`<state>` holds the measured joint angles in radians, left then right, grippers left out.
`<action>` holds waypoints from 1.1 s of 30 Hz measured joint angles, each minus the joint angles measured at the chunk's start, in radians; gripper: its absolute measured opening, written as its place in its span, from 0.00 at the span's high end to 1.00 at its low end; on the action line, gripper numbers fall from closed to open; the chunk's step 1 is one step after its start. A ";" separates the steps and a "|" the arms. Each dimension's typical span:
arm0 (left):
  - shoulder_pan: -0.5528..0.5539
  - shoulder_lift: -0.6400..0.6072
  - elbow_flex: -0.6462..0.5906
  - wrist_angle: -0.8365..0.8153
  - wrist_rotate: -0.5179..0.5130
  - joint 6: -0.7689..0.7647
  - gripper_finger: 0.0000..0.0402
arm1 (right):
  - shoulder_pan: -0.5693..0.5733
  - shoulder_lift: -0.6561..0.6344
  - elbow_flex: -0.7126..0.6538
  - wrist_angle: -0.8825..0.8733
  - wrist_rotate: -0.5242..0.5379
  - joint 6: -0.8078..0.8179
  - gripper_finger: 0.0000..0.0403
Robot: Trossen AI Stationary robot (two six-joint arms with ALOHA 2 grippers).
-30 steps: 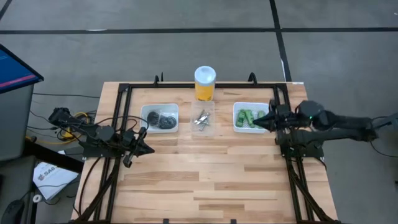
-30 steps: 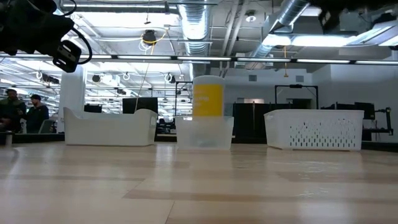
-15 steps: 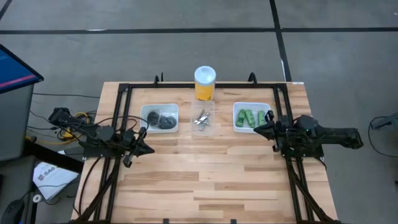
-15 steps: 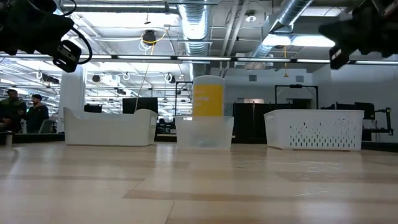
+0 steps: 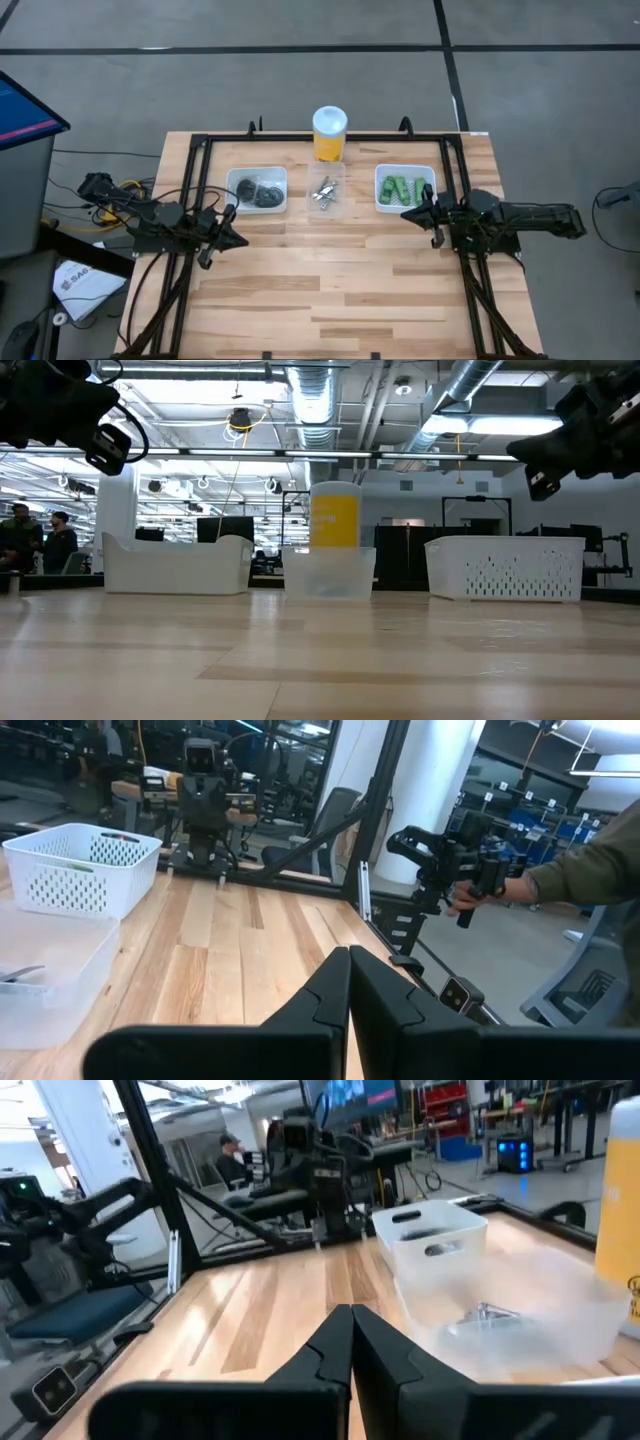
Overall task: Pick & Place Travel size toiletries
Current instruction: Return to Home Position
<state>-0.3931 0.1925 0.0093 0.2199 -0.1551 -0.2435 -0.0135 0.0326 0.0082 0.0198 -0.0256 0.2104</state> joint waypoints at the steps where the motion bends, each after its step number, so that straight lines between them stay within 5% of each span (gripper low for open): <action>1: 0.000 0.000 0.000 0.000 0.000 0.000 1.00 | -0.002 0.000 0.000 -0.003 0.000 0.000 1.00; 33: 0.000 0.000 0.000 0.023 -0.001 0.000 1.00 | -0.002 0.000 -0.002 -0.004 0.001 0.000 0.99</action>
<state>-0.3933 0.1927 0.0093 0.2430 -0.1558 -0.2436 -0.0154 0.0322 0.0063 0.0154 -0.0246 0.2108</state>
